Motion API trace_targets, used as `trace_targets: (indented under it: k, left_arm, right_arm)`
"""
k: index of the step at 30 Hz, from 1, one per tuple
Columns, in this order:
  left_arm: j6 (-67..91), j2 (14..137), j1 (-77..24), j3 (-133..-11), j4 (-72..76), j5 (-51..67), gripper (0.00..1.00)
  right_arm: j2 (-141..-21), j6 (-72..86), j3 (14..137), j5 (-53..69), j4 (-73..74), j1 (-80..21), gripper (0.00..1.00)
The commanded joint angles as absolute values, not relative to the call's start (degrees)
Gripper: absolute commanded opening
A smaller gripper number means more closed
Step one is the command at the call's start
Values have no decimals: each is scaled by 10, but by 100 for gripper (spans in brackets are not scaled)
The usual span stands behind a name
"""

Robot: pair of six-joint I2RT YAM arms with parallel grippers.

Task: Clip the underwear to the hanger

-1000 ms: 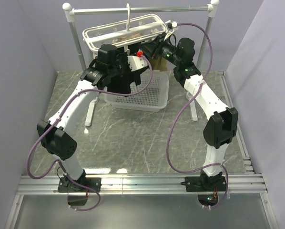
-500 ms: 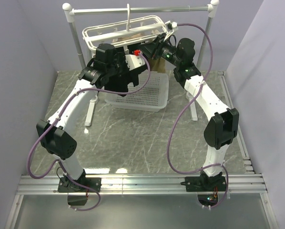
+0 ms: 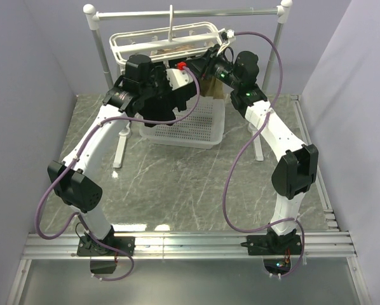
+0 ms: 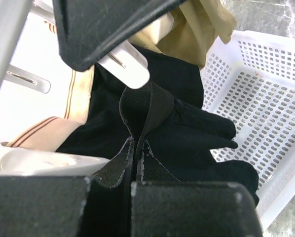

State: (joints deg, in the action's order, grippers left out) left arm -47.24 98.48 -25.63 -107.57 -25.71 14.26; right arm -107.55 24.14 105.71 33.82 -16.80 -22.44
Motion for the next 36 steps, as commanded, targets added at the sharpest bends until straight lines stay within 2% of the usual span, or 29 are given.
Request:
trace_targets:
  k: [1, 36]
  left_arm:
    - [-465, 981, -255, -1106, -233, 158, 0]
    - [-423, 989, -263, -1126, -168, 178, 0]
  right_arm:
    - [-1058, 229, 1056, 331, -152, -230, 0]
    - [-1070, 181, 1064, 315, -139, -236, 0]
